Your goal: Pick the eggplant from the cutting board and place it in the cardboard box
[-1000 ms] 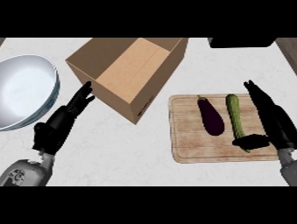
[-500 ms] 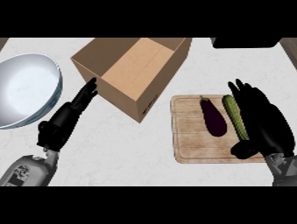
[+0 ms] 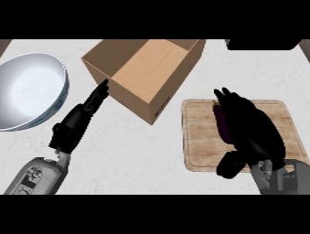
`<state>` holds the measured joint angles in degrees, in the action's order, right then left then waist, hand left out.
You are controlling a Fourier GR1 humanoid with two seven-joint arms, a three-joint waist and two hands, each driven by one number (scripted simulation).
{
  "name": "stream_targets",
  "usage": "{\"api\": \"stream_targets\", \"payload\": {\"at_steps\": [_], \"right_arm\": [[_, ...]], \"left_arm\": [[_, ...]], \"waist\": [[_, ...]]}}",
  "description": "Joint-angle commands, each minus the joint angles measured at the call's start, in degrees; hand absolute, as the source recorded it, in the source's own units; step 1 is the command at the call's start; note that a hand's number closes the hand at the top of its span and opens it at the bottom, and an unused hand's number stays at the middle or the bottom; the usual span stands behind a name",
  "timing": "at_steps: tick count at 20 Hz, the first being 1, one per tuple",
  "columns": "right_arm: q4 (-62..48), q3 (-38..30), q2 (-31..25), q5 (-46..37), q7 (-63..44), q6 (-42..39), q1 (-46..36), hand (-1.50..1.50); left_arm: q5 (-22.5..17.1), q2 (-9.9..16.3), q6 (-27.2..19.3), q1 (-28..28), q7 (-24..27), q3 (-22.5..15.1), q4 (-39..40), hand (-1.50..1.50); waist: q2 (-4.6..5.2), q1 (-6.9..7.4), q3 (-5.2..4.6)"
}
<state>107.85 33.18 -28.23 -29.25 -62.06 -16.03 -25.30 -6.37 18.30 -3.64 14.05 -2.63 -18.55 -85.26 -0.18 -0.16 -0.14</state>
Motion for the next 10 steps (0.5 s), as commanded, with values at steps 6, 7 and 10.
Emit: {"api": "stream_targets", "payload": {"at_steps": [6, 7, 10], "right_arm": [[-11.76, -3.31, 6.25, -3.19, -2.21, -2.67, -2.26, -1.50], [-11.22, -2.40, 7.01, -3.99, -2.47, -3.17, -1.28, -1.50], [-14.47, -2.21, 7.87, -6.77, -0.20, -1.21, 0.89, -1.50]], "left_arm": [[2.65, -1.88, 0.33, -3.37, 1.07, -0.35, -2.23, 0.00], [0.90, -0.18, 3.44, -1.03, 2.42, 2.56, 1.30, 0.00], [1.51, -0.30, 3.57, -0.04, 1.54, 3.44, 1.52, 0.00]], "waist": [[0.20, 0.57, 0.12], [0.23, 0.25, 0.11], [0.27, 0.17, 0.12]]}}
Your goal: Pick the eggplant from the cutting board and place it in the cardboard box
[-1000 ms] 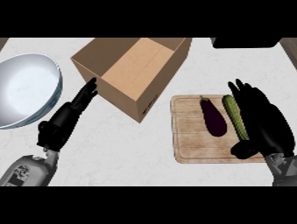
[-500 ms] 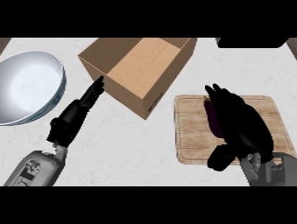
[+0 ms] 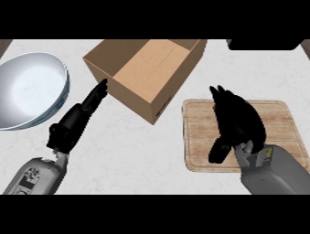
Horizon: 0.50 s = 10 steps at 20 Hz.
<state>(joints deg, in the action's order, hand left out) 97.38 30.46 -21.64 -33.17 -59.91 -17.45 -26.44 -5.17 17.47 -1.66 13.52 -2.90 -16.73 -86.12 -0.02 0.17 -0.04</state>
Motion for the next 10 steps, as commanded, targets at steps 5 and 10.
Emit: {"api": "stream_targets", "payload": {"at_steps": [5, 10], "right_arm": [[-6.05, -2.59, 4.38, -3.12, -5.04, -4.53, -0.69, -1.50], [-8.93, -4.94, 4.17, -9.37, 4.69, -0.74, 2.95, -1.50]], "left_arm": [[2.23, -1.82, 0.97, -3.93, 4.80, 0.49, 2.42, 0.00], [4.11, -4.81, 0.44, -0.94, -4.23, 0.79, -3.50, 0.00]], "waist": [[0.03, 0.05, 0.00], [-0.04, -0.07, 0.05]]}}
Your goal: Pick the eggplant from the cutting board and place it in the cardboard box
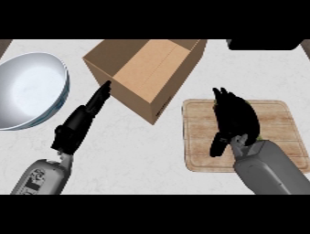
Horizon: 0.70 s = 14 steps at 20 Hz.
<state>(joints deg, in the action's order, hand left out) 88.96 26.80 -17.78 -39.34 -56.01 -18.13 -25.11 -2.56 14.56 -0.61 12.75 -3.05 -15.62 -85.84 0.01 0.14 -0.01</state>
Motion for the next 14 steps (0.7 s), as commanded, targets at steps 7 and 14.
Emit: {"api": "stream_targets", "payload": {"at_steps": [7, 14], "right_arm": [[-7.84, -1.50, 6.00, -9.19, 3.60, 0.17, 1.25, -1.50], [-9.20, -6.24, 6.93, -9.96, 6.53, -3.74, 2.31, -1.50]], "left_arm": [[4.76, -3.81, 0.35, -0.85, -2.75, 1.20, -3.12, 0.00], [6.04, -4.51, 3.20, 0.34, -1.03, 4.57, -0.18, 0.00]], "waist": [[0.00, 0.10, 0.01], [0.01, -0.08, 0.01]]}}
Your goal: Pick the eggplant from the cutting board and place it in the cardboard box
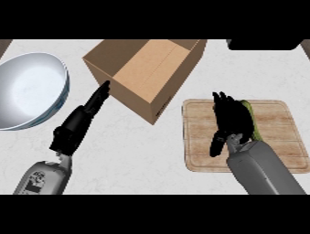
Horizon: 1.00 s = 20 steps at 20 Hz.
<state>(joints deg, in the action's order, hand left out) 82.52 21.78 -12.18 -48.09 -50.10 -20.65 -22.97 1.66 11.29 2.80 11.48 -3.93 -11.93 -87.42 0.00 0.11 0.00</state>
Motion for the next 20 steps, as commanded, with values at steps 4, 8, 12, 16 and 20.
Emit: {"api": "stream_targets", "payload": {"at_steps": [4, 8, 12, 16, 20], "right_arm": [[-3.35, -2.59, 1.57, -3.17, 2.97, -0.23, 1.97, -1.50], [-7.06, -4.08, 3.97, -5.74, 4.20, 0.08, 1.16, -1.50], [-5.40, -4.65, 3.69, -7.18, 5.16, -2.51, 2.47, -1.50], [-14.38, -4.20, 5.75, -10.87, 6.42, 2.94, 0.20, -1.50], [-11.57, -5.79, 2.59, -11.06, 8.59, 0.38, 1.99, -1.50]], "left_arm": [[-0.13, -1.77, 3.18, 5.17, 0.43, 4.17, 5.48, 0.00], [2.54, -2.18, 3.40, -1.15, -0.59, 2.78, -1.57, 0.00], [3.05, -3.45, 4.40, 0.46, -0.36, 4.13, 0.82, 0.00], [4.61, -5.77, 2.77, 1.75, -3.16, 2.45, -1.30, 0.00], [1.25, -2.21, 6.94, 2.03, -6.35, 6.90, -3.95, 0.00]], "waist": [[0.05, -0.18, 0.00], [0.01, 0.06, 0.01], [0.01, -0.08, 0.00], [0.07, 0.16, 0.02], [-0.01, 0.05, 0.01]]}}
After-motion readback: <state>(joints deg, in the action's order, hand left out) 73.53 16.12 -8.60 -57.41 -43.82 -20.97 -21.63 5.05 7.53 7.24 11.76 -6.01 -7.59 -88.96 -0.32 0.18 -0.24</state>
